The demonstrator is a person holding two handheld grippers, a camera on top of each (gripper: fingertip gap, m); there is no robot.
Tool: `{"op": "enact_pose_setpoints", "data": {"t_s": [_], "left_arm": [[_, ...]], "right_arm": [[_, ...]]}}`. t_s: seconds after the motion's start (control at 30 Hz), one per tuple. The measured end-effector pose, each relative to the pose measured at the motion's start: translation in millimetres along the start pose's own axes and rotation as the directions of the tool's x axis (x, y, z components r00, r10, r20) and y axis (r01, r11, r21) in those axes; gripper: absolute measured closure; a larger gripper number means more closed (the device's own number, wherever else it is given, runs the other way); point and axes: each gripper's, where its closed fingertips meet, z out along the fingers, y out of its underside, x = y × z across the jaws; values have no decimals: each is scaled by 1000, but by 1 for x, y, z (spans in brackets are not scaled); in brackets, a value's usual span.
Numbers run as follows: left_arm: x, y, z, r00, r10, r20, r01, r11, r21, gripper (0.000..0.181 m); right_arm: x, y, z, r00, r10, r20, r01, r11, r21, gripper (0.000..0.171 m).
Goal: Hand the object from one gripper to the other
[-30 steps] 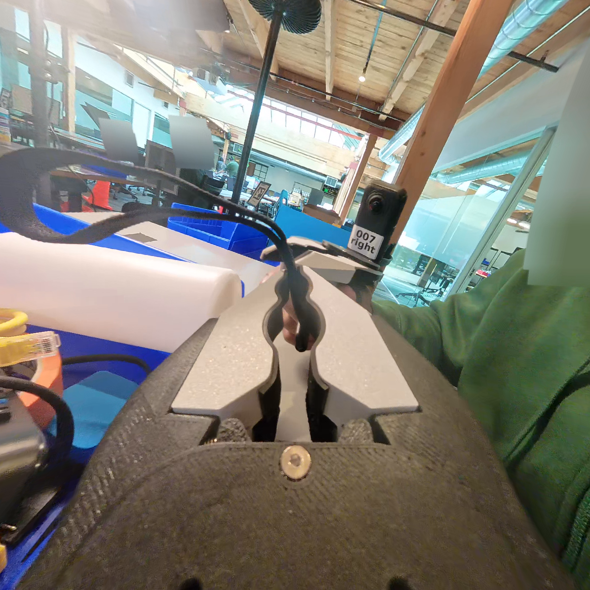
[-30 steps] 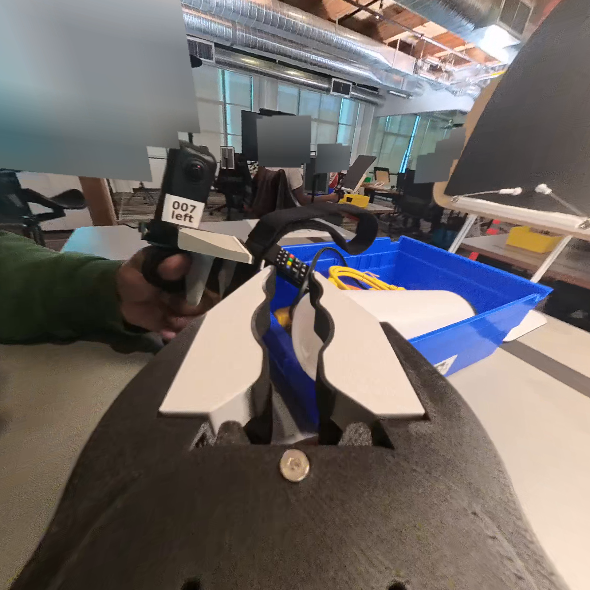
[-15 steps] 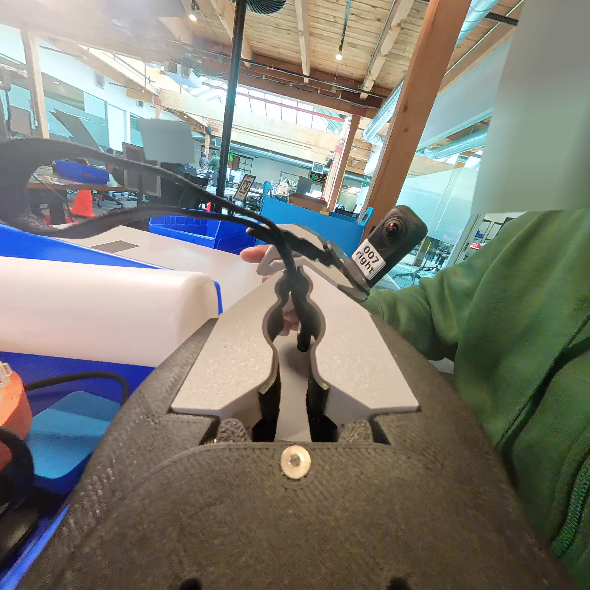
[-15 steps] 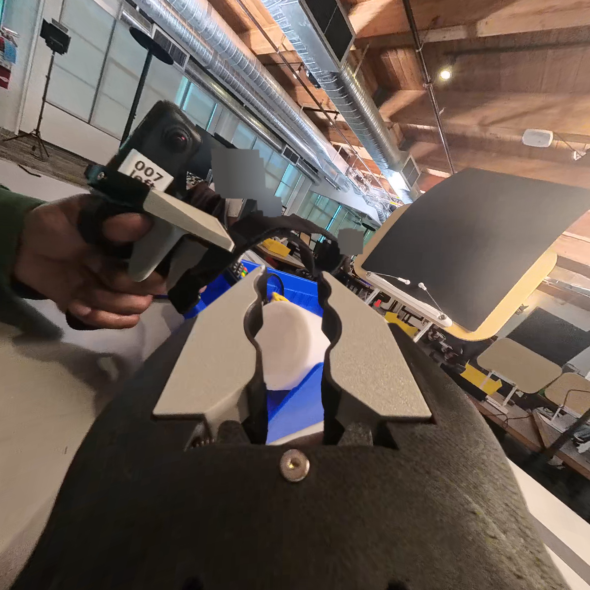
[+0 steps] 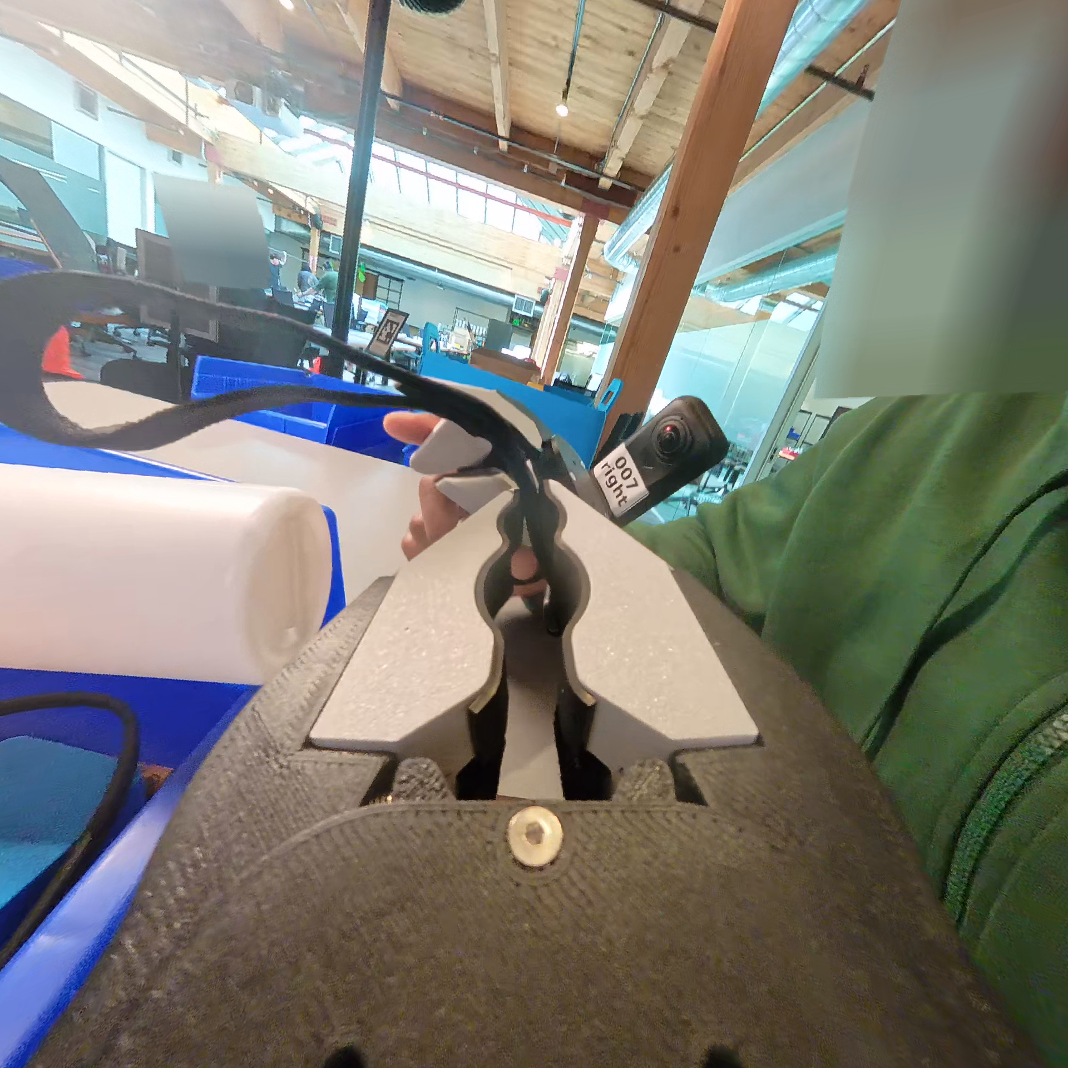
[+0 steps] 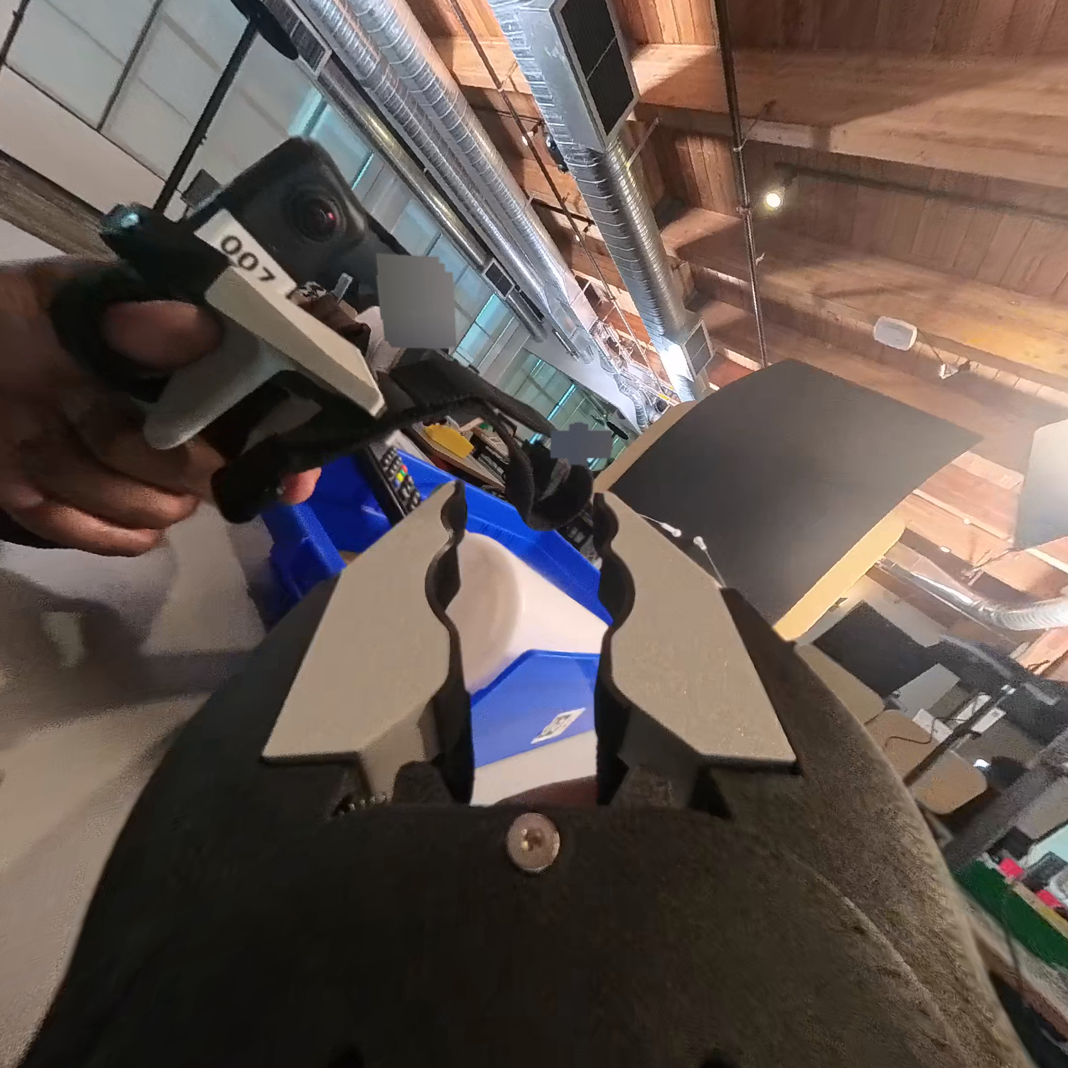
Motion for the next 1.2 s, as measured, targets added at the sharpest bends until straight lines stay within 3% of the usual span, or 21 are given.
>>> {"op": "enact_pose_setpoints", "data": {"t_s": [0.4,0.73,1.2], "left_arm": [[2,25,7,999,35,-6,-36,991,-126,176],[-1,12,4,998,59,23,-57,996,-71,176],[15,25,9,997,3,-76,-12,993,-120,175]], "right_arm": [[1,2,-8,960,-279,-28,279,960,-14,121],[-8,9,-8,940,-340,-27,340,940,-13,116],[-19,-1,-7,915,-400,-47,401,916,-6,112]]}}
